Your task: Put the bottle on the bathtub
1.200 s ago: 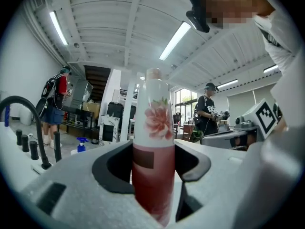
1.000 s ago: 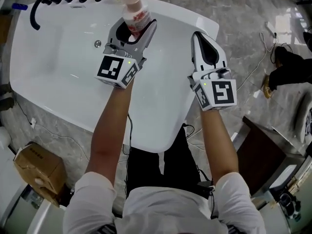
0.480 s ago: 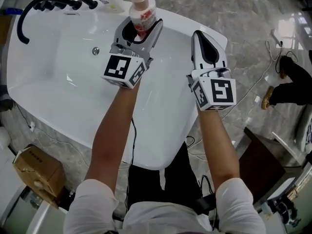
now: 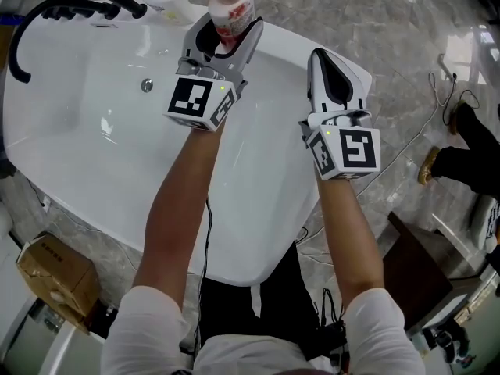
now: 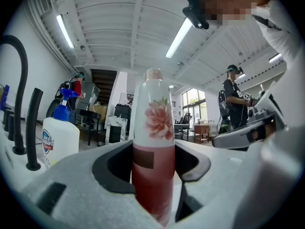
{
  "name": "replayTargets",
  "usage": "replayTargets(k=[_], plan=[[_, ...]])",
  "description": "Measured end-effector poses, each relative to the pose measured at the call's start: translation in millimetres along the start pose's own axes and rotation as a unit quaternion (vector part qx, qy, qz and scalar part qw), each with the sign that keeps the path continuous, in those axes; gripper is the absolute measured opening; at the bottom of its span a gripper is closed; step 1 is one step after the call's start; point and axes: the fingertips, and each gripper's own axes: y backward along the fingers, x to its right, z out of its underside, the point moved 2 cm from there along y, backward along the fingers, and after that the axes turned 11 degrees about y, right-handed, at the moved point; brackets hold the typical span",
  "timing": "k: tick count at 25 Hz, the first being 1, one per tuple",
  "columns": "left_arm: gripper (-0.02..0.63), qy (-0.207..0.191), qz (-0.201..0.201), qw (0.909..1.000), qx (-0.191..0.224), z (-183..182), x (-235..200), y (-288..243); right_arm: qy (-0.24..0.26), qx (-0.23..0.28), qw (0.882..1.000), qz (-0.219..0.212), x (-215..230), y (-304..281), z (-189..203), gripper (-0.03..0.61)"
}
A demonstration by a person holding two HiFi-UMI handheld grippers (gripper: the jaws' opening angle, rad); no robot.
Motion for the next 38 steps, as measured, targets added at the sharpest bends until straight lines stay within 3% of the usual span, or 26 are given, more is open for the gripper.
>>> replayTargets(k=[17, 31, 38], plan=[[0.229, -0.039, 0.008, 0.9990, 0.022, 19, -12, -23, -0.010, -0.021, 1.000, -0.002, 2, -8, 32, 0.015], [0.232, -0.036, 0.005, 0.9987, 0.035, 27, -19, -25, -0.023, -0.026, 0.999, 0.002, 2, -7, 38, 0.015], [0.252, -0.032, 0.011, 0.9993, 0.015, 30, -17, -23, -0.037, -0.031, 0.999, 0.005, -4, -1, 41, 0.015]])
